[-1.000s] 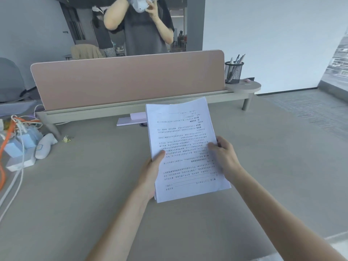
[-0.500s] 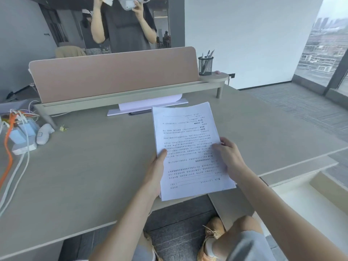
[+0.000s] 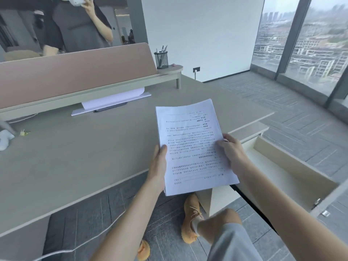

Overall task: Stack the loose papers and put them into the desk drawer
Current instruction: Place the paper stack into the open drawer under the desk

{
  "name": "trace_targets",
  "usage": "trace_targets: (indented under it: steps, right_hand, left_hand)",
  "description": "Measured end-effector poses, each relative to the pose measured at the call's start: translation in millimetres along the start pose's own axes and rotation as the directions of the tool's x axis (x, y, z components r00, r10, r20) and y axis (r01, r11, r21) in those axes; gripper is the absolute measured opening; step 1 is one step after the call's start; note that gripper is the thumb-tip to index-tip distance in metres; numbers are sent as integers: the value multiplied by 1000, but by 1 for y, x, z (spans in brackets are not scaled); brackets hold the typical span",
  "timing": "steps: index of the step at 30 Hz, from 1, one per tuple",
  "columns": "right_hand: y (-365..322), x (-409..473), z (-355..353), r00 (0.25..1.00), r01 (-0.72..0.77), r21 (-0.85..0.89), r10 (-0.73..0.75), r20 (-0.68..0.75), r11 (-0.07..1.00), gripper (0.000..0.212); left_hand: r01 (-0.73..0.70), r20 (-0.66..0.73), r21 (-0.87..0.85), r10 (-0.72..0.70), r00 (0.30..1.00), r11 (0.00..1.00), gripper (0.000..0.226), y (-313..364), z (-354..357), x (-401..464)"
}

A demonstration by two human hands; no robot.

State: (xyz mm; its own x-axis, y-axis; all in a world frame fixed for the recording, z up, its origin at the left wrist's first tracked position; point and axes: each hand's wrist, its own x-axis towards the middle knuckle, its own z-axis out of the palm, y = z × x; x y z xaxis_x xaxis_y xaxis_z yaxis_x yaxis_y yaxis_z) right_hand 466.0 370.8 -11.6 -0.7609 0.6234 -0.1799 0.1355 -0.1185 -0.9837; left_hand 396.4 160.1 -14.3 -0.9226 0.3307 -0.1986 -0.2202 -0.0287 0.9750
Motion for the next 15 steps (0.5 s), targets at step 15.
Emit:
trace_targets:
  steps: [15]
  right_hand:
    - [31, 8, -151, 986, -99, -107, 82, -147, 989, 24]
  left_hand:
    - [-42, 191, 304, -18, 981, 952, 25, -39, 111, 5]
